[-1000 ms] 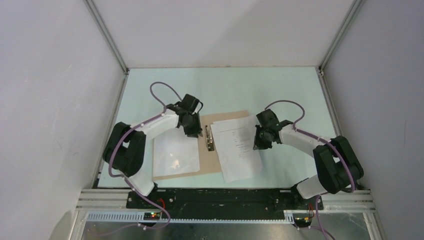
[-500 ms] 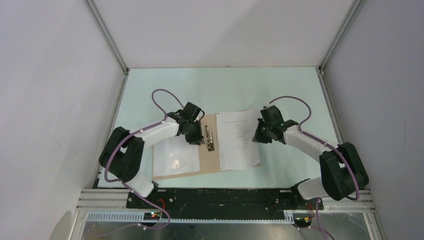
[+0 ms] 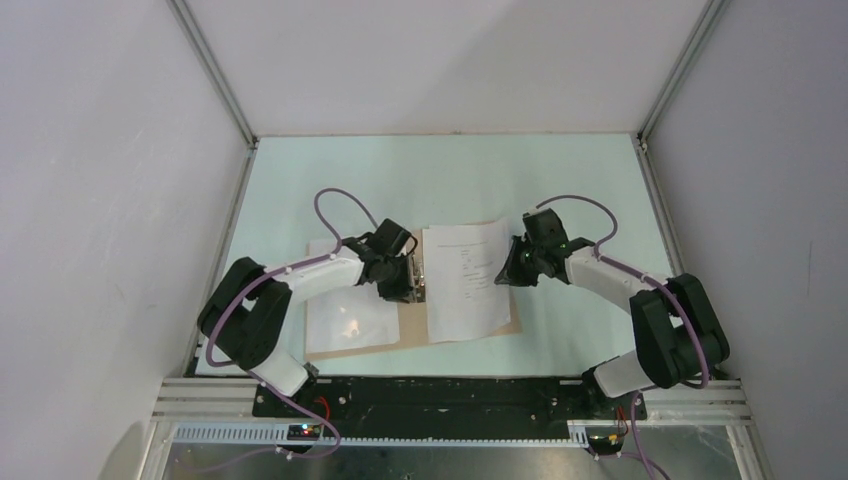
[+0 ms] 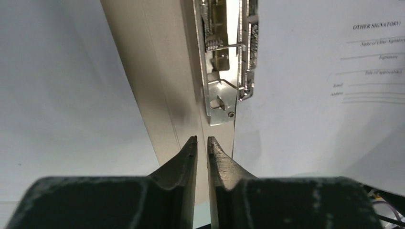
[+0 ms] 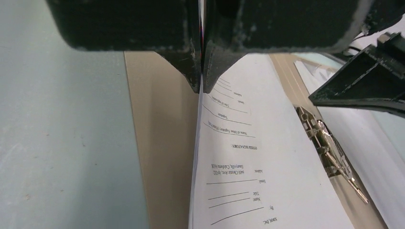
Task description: Put the files into the folder
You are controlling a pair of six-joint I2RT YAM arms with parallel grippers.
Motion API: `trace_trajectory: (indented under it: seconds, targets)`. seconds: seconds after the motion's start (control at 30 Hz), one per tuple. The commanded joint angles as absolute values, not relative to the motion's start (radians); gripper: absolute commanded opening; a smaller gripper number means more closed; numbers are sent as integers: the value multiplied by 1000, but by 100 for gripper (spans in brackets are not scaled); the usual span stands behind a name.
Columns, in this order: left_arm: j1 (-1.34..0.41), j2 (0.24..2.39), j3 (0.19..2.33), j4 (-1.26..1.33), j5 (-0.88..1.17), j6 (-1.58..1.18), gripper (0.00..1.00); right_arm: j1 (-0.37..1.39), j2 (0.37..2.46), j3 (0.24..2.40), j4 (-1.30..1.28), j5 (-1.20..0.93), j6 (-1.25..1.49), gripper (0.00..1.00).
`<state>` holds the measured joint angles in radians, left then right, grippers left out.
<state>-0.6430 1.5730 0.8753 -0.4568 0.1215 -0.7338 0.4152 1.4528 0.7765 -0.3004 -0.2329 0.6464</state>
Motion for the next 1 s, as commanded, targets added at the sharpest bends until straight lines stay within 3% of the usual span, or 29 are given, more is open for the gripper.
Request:
trace_trajectory:
  seconds: [0.0,0.43,0.6,0.7,0.8,0.97]
  targets:
    - [-652,1581,858,-420,101,-751,17,401,1461,822,-271,-320,704,0]
    - [-702,1409,837,-386,321,-742,53,311,1129,770,-395,-428,668,0]
    - [-665,1324,890,-336,428,-725,88,304,969,871,-388,-486,691,0]
    - [-607,1286,881,-245,535,-756,98,295,909,918,-324,-524,749,0]
    - [-532,1274,816,67,695,-862,99,292,863,958,-203,-567,822,0]
    - [-466,1287,756,477,785,-1090,100,290,860,1016,38,-639,973,0]
